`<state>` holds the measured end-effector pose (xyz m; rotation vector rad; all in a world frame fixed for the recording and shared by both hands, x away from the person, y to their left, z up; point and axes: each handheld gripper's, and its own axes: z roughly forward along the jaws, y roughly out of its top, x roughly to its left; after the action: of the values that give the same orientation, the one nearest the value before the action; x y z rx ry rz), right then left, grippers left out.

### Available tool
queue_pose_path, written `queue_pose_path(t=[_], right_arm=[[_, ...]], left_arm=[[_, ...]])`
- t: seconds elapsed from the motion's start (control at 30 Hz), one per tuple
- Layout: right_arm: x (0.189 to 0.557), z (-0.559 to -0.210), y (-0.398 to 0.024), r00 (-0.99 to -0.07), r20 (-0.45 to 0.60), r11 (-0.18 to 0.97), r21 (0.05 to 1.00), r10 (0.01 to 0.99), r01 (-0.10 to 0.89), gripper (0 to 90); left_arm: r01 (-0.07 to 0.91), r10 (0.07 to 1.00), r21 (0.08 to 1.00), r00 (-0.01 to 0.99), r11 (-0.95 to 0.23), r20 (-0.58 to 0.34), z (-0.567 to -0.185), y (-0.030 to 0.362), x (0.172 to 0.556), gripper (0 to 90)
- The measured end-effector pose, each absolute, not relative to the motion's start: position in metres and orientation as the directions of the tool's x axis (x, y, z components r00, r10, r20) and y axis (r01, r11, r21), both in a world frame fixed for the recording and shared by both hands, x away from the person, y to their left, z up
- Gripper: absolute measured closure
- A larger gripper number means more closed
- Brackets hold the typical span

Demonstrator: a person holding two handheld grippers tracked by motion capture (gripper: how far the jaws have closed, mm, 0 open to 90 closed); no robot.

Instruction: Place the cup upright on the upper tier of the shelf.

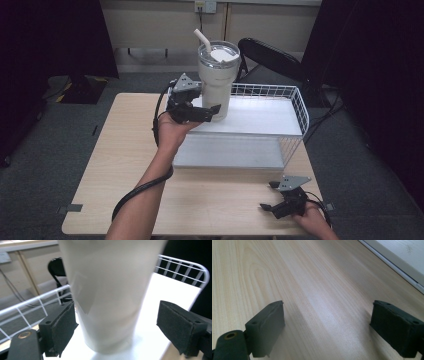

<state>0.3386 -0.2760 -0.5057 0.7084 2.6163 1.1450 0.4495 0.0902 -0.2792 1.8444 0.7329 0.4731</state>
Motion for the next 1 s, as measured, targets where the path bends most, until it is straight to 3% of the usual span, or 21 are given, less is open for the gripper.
queue_pose_path(t=[0.43, 0.53, 1.0], right_arm=[[0.338, -0.506, -0.276, -0.863, 0.011, 0.583, 0.733, 0.505, 0.351, 11.2], [0.338, -0.506, -0.276, -0.863, 0.011, 0.583, 0.733, 0.505, 0.351, 11.2], [0.338, -0.506, -0.276, -0.863, 0.011, 0.583, 0.733, 0.505, 0.350, 11.2]], left_arm=[[0.231, 0.600, 0.927, 0.800, -0.295, -0.008, -0.277, 0.094, 0.422, 15.8], [0.235, 0.580, 0.937, 0.813, -0.257, -0.045, -0.278, 0.097, 0.415, 15.9], [0.231, 0.549, 0.931, 0.835, -0.283, -0.040, -0.293, 0.099, 0.397, 16.0]])
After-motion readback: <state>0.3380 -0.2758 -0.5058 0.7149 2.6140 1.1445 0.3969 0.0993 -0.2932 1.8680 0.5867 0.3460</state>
